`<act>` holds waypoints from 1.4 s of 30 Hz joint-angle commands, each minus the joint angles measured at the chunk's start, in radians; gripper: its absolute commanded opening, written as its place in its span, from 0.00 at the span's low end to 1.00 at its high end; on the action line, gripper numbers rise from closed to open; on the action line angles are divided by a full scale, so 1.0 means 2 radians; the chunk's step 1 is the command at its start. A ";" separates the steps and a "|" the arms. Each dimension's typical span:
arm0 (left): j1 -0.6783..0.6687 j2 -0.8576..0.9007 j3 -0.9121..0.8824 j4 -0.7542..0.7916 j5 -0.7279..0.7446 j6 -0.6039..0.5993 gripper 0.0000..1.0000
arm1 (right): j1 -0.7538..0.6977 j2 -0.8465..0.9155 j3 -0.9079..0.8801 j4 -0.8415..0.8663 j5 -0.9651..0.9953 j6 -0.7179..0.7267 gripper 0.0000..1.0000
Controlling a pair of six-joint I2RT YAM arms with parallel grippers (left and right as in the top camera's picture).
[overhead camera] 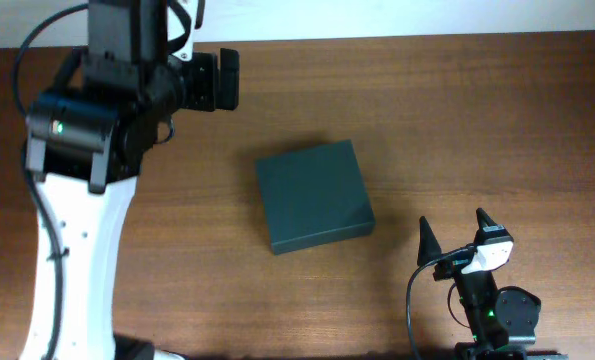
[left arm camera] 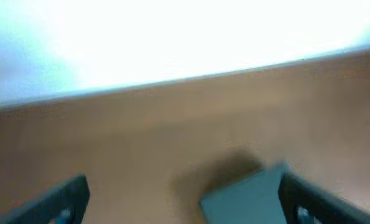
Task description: Pack container
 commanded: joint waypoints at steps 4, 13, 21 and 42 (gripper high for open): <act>0.001 -0.124 -0.185 0.116 -0.006 0.004 0.99 | -0.002 -0.006 -0.003 -0.001 -0.009 -0.002 0.99; 0.037 -0.303 -0.419 0.201 -0.005 0.004 0.99 | -0.002 -0.006 -0.003 -0.001 -0.009 -0.002 0.99; 0.050 -0.440 -0.575 0.274 -0.005 0.004 0.99 | -0.002 -0.006 -0.003 -0.001 -0.009 -0.002 0.99; 0.050 -0.649 -0.772 0.386 -0.005 0.000 0.99 | -0.002 -0.006 -0.003 -0.001 -0.009 -0.002 0.99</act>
